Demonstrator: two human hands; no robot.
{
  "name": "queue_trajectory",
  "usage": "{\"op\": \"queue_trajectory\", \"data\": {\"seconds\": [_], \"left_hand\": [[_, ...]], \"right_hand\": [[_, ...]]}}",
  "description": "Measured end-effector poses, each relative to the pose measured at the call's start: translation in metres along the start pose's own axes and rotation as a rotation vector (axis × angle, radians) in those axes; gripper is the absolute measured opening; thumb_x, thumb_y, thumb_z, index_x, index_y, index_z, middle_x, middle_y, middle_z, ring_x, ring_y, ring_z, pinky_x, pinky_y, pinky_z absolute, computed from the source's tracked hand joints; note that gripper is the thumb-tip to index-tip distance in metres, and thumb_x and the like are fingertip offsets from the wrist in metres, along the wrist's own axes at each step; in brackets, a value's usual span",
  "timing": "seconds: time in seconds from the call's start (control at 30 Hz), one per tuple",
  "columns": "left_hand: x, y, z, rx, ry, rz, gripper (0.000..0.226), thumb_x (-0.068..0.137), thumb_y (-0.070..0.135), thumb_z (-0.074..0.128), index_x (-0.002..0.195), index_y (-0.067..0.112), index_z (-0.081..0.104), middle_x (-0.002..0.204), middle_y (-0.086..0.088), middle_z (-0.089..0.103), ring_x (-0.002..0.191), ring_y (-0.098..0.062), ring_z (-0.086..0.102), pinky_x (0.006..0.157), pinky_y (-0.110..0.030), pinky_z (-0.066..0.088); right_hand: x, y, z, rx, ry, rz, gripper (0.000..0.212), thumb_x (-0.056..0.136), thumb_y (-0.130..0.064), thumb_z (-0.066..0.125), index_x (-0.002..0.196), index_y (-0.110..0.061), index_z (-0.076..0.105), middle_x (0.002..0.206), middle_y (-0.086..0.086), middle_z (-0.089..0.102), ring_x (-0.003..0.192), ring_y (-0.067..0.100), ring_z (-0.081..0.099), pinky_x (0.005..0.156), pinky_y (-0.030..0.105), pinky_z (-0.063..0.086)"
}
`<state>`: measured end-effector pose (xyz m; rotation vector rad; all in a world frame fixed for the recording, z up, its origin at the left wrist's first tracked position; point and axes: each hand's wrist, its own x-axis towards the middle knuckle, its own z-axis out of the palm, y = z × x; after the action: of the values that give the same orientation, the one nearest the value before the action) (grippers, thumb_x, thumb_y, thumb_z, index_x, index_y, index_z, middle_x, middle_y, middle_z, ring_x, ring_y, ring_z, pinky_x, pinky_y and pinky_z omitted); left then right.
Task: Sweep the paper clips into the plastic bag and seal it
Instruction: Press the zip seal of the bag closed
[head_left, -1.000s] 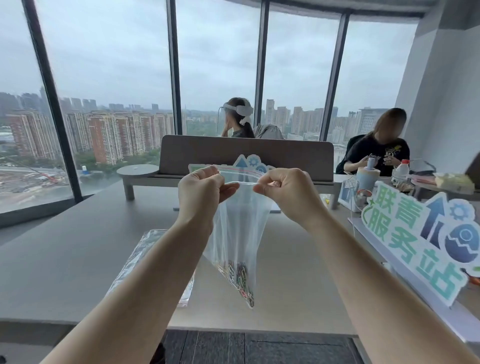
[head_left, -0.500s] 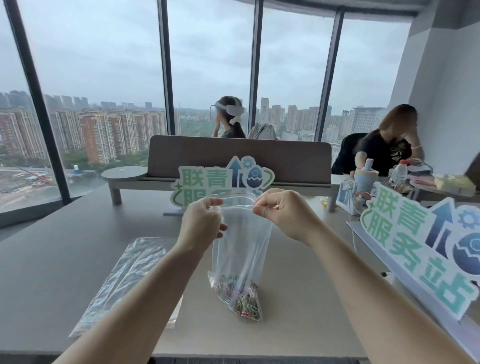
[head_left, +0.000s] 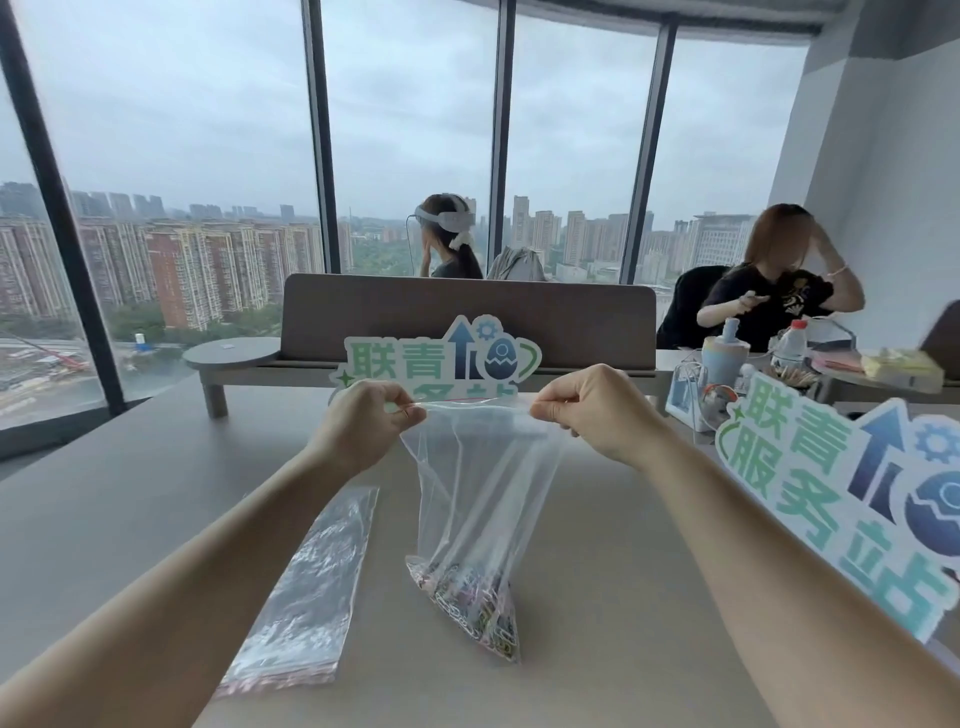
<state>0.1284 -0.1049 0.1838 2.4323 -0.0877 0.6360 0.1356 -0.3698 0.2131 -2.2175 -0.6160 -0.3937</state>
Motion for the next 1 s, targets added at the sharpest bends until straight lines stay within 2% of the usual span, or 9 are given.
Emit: {"op": "queue_trajectory", "data": {"seconds": [0.13, 0.27, 0.37, 0.5, 0.6, 0.67, 0.8, 0.87, 1.0], "left_hand": [[0.005, 0.004, -0.006, -0.064, -0.061, 0.020, 0.016, 0.085, 0.025, 0.074, 0.072, 0.016, 0.069, 0.063, 0.002, 0.062, 0.051, -0.007, 0.055, 0.058, -0.022, 0.042], [0.013, 0.005, -0.011, -0.089, -0.046, 0.047, 0.011, 0.082, 0.020, 0.077, 0.073, 0.015, 0.074, 0.061, -0.005, 0.067, 0.059, -0.019, 0.065, 0.053, -0.022, 0.050], [0.019, 0.009, -0.016, -0.104, -0.038, 0.066, 0.005, 0.080, 0.017, 0.078, 0.079, 0.012, 0.078, 0.057, 0.003, 0.066, 0.047, -0.004, 0.059, 0.047, -0.019, 0.052], [0.026, 0.014, -0.024, -0.077, -0.035, 0.154, 0.006, 0.079, 0.014, 0.079, 0.085, 0.014, 0.080, 0.068, 0.001, 0.073, 0.055, -0.016, 0.064, 0.060, -0.022, 0.059], [0.027, 0.013, -0.024, -0.077, -0.060, 0.172, 0.009, 0.077, 0.012, 0.081, 0.085, 0.016, 0.081, 0.064, 0.011, 0.071, 0.050, -0.002, 0.061, 0.056, -0.006, 0.050], [0.024, 0.011, -0.022, -0.092, -0.083, 0.175, 0.008, 0.077, 0.011, 0.081, 0.083, 0.015, 0.081, 0.061, 0.018, 0.068, 0.046, 0.006, 0.058, 0.057, -0.003, 0.047], [0.018, 0.009, -0.021, -0.125, -0.104, 0.205, 0.005, 0.080, 0.009, 0.078, 0.084, 0.010, 0.080, 0.067, 0.004, 0.074, 0.051, 0.002, 0.061, 0.062, -0.014, 0.054], [0.017, 0.010, -0.022, -0.145, -0.113, 0.205, 0.005, 0.079, 0.008, 0.078, 0.082, 0.012, 0.080, 0.066, 0.006, 0.073, 0.050, 0.002, 0.060, 0.061, -0.011, 0.053], [0.019, 0.012, -0.025, -0.248, -0.130, 0.135, 0.008, 0.076, 0.009, 0.081, 0.079, 0.016, 0.080, 0.067, 0.003, 0.076, 0.058, -0.010, 0.065, 0.064, -0.022, 0.059]], "right_hand": [[0.002, 0.006, -0.007, 0.003, -0.017, 0.019, 0.007, 0.084, -0.019, 0.074, 0.079, -0.016, 0.077, 0.056, -0.025, 0.063, 0.052, -0.009, 0.053, 0.050, 0.009, 0.041], [0.007, 0.012, -0.014, -0.026, -0.011, 0.027, 0.007, 0.083, -0.023, 0.074, 0.079, -0.018, 0.078, 0.057, -0.027, 0.063, 0.055, -0.009, 0.054, 0.056, 0.008, 0.041], [0.010, 0.013, -0.019, -0.017, -0.005, 0.026, 0.007, 0.082, -0.024, 0.075, 0.076, -0.023, 0.077, 0.058, -0.025, 0.064, 0.056, -0.009, 0.055, 0.055, 0.008, 0.043], [0.014, 0.014, -0.028, 0.029, 0.000, 0.017, 0.006, 0.081, -0.022, 0.076, 0.075, -0.023, 0.076, 0.061, -0.020, 0.067, 0.056, -0.006, 0.054, 0.055, 0.013, 0.046], [0.013, 0.017, -0.032, 0.082, -0.017, 0.025, 0.005, 0.080, -0.020, 0.077, 0.076, -0.020, 0.076, 0.062, -0.018, 0.068, 0.056, -0.006, 0.055, 0.056, 0.014, 0.046], [0.009, 0.020, -0.032, 0.100, -0.042, 0.029, 0.005, 0.080, -0.018, 0.077, 0.075, -0.019, 0.076, 0.062, -0.016, 0.069, 0.057, -0.005, 0.055, 0.057, 0.014, 0.047], [0.007, 0.027, -0.029, 0.093, -0.049, 0.037, 0.008, 0.075, -0.017, 0.081, 0.070, -0.015, 0.075, 0.058, -0.009, 0.064, 0.055, 0.001, 0.050, 0.058, 0.019, 0.046], [0.008, 0.029, -0.029, 0.069, -0.045, 0.044, 0.013, 0.074, -0.019, 0.082, 0.068, -0.011, 0.073, 0.059, -0.001, 0.061, 0.057, 0.008, 0.048, 0.059, 0.026, 0.045], [0.013, 0.031, -0.032, 0.017, -0.017, 0.060, 0.017, 0.071, -0.023, 0.084, 0.064, -0.016, 0.069, 0.057, -0.005, 0.059, 0.056, 0.009, 0.047, 0.060, 0.030, 0.044]]}}
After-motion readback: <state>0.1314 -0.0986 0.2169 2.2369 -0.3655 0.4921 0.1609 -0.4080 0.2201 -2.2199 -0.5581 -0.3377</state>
